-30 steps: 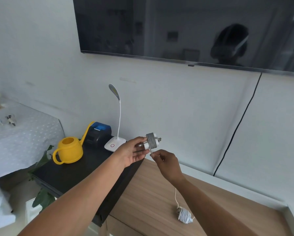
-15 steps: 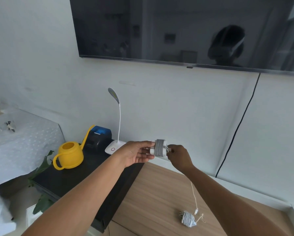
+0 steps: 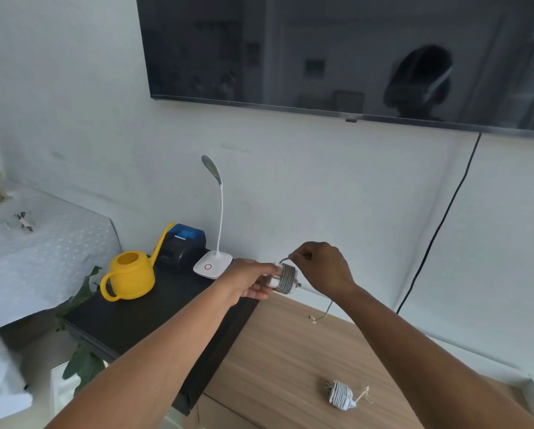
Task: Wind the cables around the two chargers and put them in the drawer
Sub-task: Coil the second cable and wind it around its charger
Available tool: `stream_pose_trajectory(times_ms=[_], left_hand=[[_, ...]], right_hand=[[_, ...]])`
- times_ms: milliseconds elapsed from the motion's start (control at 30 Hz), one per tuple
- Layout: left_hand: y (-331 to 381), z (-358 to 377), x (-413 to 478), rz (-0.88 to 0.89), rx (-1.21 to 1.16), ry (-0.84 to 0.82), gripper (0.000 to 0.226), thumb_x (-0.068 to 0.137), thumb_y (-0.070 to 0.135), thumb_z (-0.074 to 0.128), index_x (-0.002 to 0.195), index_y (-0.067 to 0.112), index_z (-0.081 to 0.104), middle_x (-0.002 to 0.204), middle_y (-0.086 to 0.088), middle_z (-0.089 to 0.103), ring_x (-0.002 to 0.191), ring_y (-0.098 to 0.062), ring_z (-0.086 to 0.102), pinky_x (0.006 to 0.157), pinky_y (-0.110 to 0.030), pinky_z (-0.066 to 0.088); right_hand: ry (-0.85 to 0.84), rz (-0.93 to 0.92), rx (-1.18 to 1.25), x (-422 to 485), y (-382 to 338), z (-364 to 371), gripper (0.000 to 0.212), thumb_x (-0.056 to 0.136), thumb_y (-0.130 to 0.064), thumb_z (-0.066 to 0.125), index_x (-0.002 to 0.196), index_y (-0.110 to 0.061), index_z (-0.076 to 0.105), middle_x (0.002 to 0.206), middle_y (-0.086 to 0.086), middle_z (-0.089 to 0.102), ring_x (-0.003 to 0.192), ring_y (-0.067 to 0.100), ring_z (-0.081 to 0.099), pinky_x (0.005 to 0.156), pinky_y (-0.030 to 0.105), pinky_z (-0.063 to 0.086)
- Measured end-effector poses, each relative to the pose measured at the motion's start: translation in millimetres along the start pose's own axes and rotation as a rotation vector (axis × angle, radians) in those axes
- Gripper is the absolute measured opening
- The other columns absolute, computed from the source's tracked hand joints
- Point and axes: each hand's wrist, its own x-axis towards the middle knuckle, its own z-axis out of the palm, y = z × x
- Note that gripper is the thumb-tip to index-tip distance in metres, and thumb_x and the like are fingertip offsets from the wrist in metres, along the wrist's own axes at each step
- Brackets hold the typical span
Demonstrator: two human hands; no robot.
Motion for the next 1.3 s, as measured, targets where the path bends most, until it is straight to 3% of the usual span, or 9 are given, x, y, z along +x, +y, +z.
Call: stream_pose_trajectory(times_ms=[367, 567, 667, 867, 1000, 1067, 1133, 1200, 1300], left_hand=[[4, -8, 0, -0.053, -0.332, 0.015, 0.033, 0.083, 0.017, 0.075, 0.109, 0.001, 0.065, 0.090, -0.019, 0.072, 0.076, -0.027, 0.072, 0.069, -0.035, 0.062], [7, -12, -4, -0.065, -0.393, -0.036, 0.032, 0.083, 0.019, 0.075, 0.109, 0.004, 0.065, 0.086, -0.016, 0.075, 0.076, -0.026, 0.075, 0.069, -0.034, 0.062], [9, -8, -8, -0.069, -0.391, -0.061, 0.029, 0.082, 0.020, 0.076, 0.105, 0.005, 0.066, 0.086, -0.015, 0.075, 0.073, -0.024, 0.075, 0.067, -0.033, 0.062], [8, -4, -10, -0.065, -0.377, -0.123, 0.041, 0.075, 0.027, 0.080, 0.107, 0.005, 0.068, 0.084, -0.011, 0.073, 0.071, -0.018, 0.070, 0.068, -0.031, 0.060], [9, -1, -12, -0.056, -0.300, -0.163, 0.044, 0.063, 0.028, 0.083, 0.098, 0.005, 0.069, 0.080, -0.010, 0.071, 0.069, -0.017, 0.066, 0.066, -0.029, 0.060], [9, 1, -13, -0.054, -0.266, -0.187, 0.045, 0.063, 0.028, 0.083, 0.099, 0.004, 0.070, 0.082, -0.011, 0.072, 0.070, -0.019, 0.067, 0.067, -0.030, 0.061], [9, 2, -14, -0.048, -0.227, -0.213, 0.047, 0.063, 0.028, 0.084, 0.100, 0.003, 0.070, 0.083, -0.012, 0.072, 0.071, -0.019, 0.068, 0.069, -0.032, 0.061], [9, 4, -15, -0.043, -0.179, -0.229, 0.050, 0.063, 0.029, 0.085, 0.102, 0.001, 0.071, 0.085, -0.013, 0.072, 0.073, -0.020, 0.068, 0.071, -0.033, 0.061], [7, 7, -17, -0.033, -0.103, -0.234, 0.051, 0.067, 0.029, 0.085, 0.106, 0.000, 0.070, 0.094, -0.016, 0.072, 0.081, -0.023, 0.069, 0.071, -0.033, 0.061]], right_hand=[[0.007, -0.064, 0.040, -35, 6, 32, 0.027, 0.092, -0.030, 0.056, 0.066, -0.034, 0.052, 0.058, -0.012, 0.052, 0.059, 0.006, 0.049, 0.060, 0.025, 0.039], [-0.030, -0.020, 0.067, -43, 23, 48, 0.017, 0.093, -0.037, 0.056, 0.080, -0.031, 0.065, 0.069, -0.005, 0.065, 0.070, 0.014, 0.059, 0.069, 0.031, 0.050], [-0.043, -0.001, 0.078, -42, 28, 51, 0.016, 0.093, -0.040, 0.057, 0.086, -0.032, 0.069, 0.066, -0.004, 0.063, 0.064, 0.012, 0.056, 0.066, 0.030, 0.048], [-0.069, 0.060, 0.121, -36, 36, 46, 0.019, 0.091, -0.046, 0.058, 0.092, -0.034, 0.073, 0.072, -0.011, 0.068, 0.073, 0.010, 0.062, 0.071, 0.028, 0.051], [-0.050, 0.097, 0.067, -27, 39, 30, 0.034, 0.091, -0.036, 0.060, 0.058, -0.031, 0.053, 0.060, -0.004, 0.058, 0.063, 0.017, 0.055, 0.059, 0.027, 0.039], [-0.046, 0.128, -0.007, -21, 39, 21, 0.035, 0.089, -0.024, 0.057, 0.055, -0.026, 0.046, 0.064, 0.003, 0.061, 0.070, 0.027, 0.057, 0.060, 0.029, 0.039], [-0.047, 0.134, -0.058, -16, 37, 12, 0.033, 0.084, -0.011, 0.054, 0.055, -0.026, 0.045, 0.060, -0.002, 0.053, 0.070, 0.027, 0.053, 0.059, 0.028, 0.036], [-0.055, 0.106, -0.087, -11, 36, 3, 0.029, 0.083, -0.009, 0.053, 0.060, -0.026, 0.053, 0.061, -0.006, 0.053, 0.071, 0.024, 0.055, 0.057, 0.026, 0.035], [-0.057, 0.081, -0.037, -2, 32, -7, 0.015, 0.086, -0.024, 0.060, 0.079, -0.029, 0.071, 0.074, -0.011, 0.067, 0.078, 0.014, 0.063, 0.064, 0.025, 0.044]])
